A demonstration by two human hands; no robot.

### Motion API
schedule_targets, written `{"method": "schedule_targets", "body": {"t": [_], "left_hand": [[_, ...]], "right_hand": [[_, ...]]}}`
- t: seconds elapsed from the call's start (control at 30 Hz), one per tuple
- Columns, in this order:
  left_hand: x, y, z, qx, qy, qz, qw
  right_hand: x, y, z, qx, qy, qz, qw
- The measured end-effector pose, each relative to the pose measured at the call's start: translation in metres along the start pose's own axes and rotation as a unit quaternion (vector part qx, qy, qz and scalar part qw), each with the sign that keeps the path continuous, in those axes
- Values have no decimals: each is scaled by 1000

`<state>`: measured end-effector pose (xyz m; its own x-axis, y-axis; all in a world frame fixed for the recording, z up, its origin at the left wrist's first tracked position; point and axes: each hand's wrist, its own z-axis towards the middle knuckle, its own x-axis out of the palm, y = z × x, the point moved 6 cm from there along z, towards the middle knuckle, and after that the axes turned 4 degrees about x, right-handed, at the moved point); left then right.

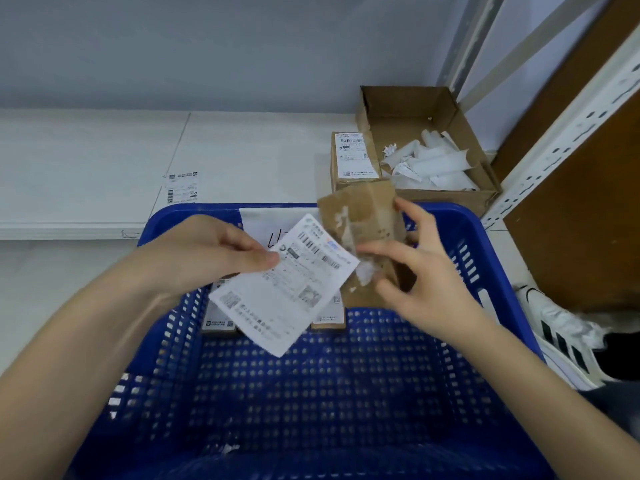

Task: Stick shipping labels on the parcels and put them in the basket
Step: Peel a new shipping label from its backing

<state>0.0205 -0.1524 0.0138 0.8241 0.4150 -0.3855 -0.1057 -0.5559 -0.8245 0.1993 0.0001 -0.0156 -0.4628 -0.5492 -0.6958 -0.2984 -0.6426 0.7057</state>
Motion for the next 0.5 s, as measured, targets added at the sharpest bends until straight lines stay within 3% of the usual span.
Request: {"method": "schedule_targets", "body": {"t": [0.13,0.37,0.5], "left_hand": [[-13,5,-8,25,-4,-48,999],[-12,0,-10,89,32,-153,984],[7,9,-4,30,74,-258,963]], "right_hand": [[-17,-12,4,62,-36,119,990],[3,-9,1,99,-14,265,959],[15,-5,-2,104,6,321,941]]}}
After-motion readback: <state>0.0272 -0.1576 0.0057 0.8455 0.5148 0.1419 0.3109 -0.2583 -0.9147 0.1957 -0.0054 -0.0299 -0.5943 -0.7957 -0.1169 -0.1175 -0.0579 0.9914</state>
